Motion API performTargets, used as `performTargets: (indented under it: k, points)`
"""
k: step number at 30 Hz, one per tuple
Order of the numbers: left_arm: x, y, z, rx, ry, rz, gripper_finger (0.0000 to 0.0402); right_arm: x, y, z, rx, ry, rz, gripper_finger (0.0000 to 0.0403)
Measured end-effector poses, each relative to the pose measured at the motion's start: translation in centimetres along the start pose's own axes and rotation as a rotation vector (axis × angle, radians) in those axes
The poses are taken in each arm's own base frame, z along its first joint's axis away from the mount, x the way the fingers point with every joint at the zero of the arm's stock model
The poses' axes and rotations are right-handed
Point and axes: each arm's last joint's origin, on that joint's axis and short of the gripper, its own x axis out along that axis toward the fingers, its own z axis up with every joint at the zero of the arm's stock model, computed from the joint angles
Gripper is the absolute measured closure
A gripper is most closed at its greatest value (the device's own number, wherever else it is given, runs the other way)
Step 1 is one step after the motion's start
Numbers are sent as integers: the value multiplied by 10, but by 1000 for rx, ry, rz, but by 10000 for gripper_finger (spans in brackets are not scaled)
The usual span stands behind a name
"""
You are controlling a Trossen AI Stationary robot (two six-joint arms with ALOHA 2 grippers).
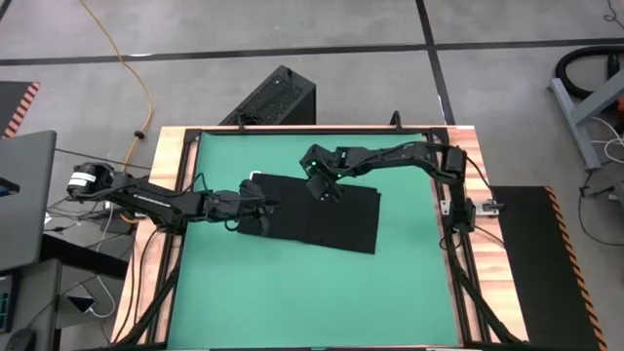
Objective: Roll towel into tight, uniform cylinder
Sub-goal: Fold the black towel
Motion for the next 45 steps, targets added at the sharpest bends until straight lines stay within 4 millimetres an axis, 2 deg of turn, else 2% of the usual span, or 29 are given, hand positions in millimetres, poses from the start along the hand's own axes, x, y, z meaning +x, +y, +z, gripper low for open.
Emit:
performTargets:
  k: [4, 19, 25, 29, 34, 38, 45]
  points:
    - [0, 0, 0, 2, 4, 1, 331, 9, 3, 0, -15, 27, 62, 237]
    - [0, 0, -2, 7, 16, -4, 331, 24, 9, 1, -36, 63, 114, 244]
    - [0, 0, -2, 7, 23, -12, 331, 24, 13, 5, 52, 77, 117, 271]
    - [0, 0, -5, 16, 55, -17, 331, 24, 13, 8, 140, 84, 99, 275]
    - [-1, 4, -13, 31, 138, 11, 331, 20, 2, 19, 206, 67, 42, 262]
    - [-2, 3, -17, 26, 188, -9, 331, 8, -13, 31, 234, 37, -3, 249]
    - [-9, -1, -31, 23, 312, 2, 336, -5, -25, 36, 249, 54, 4, 239]
